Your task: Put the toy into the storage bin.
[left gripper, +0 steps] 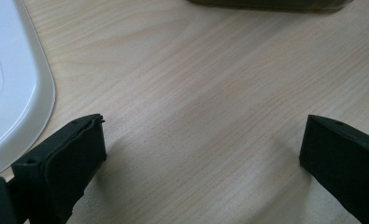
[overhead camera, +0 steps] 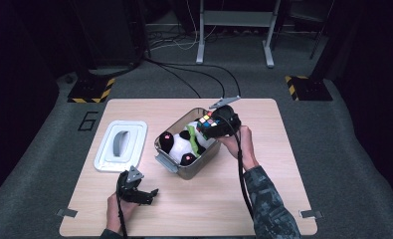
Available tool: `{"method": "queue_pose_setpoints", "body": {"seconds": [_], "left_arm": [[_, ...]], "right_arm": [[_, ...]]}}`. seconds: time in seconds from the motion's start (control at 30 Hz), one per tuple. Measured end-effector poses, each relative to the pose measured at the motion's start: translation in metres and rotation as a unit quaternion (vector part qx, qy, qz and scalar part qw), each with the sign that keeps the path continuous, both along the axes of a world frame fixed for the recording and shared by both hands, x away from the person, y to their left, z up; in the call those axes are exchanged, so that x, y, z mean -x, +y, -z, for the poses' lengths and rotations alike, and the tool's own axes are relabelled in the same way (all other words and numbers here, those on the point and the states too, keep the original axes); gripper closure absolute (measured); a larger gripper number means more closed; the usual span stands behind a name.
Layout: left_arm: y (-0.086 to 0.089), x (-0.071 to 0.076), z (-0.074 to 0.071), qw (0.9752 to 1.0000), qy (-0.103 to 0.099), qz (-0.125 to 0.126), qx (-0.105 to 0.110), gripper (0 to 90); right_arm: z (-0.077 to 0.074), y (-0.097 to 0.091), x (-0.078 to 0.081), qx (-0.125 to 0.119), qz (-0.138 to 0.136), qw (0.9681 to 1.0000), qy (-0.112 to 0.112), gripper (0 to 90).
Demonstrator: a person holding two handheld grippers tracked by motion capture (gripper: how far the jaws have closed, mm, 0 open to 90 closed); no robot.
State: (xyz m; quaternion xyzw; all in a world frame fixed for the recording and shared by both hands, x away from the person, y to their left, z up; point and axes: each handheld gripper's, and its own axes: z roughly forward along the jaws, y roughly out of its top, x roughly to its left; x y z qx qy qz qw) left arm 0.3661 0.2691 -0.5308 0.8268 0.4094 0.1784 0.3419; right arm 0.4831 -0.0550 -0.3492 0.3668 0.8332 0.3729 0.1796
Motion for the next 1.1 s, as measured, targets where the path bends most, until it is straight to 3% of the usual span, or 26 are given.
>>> {"method": "queue_pose_setpoints", "body": {"seconds": [0.33,0.43,0.5,1.1], "left_arm": [[0.000,0.000,0.000,1.0000,-0.001,0.001,-0.001,0.1],[0.000,0.000,0.000,1.0000,0.002,0.000,0.000,0.1],[0.000,0.000,0.000,1.0000,0.003,-0.001,0.002,0.1],[-0.001,0.001,0.000,1.0000,0.002,-0.002,0.004,0.1]], "right_arm": [[0.014,0.019,-0.004,0.013,-0.021,0.9996,0.012,33.4],[0.020,0.023,-0.005,0.031,-0.031,0.9988,0.023,33.4],[0.022,0.025,-0.005,0.027,-0.027,0.9989,0.026,33.5],[0.029,0.021,-0.003,0.042,-0.030,0.9977,0.045,33.6]]}}
